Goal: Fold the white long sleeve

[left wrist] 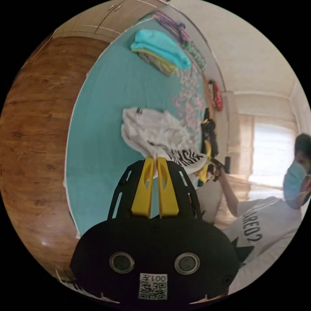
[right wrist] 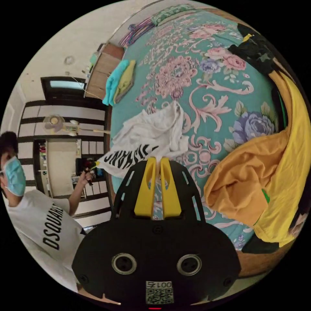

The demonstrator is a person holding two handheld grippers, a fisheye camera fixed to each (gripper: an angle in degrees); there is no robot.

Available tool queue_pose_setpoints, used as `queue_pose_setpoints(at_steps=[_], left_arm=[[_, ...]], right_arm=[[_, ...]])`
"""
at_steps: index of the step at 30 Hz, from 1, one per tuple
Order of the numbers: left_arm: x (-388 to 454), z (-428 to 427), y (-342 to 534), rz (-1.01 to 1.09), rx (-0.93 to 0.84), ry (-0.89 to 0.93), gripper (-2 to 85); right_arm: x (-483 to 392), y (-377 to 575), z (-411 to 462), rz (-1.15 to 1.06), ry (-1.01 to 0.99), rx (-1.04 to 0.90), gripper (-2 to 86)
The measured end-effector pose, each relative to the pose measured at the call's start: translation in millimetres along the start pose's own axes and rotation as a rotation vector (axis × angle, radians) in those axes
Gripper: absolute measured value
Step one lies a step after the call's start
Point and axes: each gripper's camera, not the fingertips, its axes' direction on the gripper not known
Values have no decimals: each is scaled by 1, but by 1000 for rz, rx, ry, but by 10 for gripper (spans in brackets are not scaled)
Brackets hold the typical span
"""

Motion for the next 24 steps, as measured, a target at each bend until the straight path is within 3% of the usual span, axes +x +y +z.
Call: queue_pose_setpoints(at_steps=[5,10,19,24], left_arm=[[60,-48,-98,102,152,178,-9],[124,-76,-135,208,215,135,-9],[112,-19,-58,169,110,68,-12],[41,44,39,-142,-44,0,-11]], right_arm=[[-41,-116,-78,-147,-125,168,15],[-103,-172,-140,-291,-117,243,16],[-82,-140,-111,-269,-53,108,17],[-4,-61,-22,-38,-74,-189,17]])
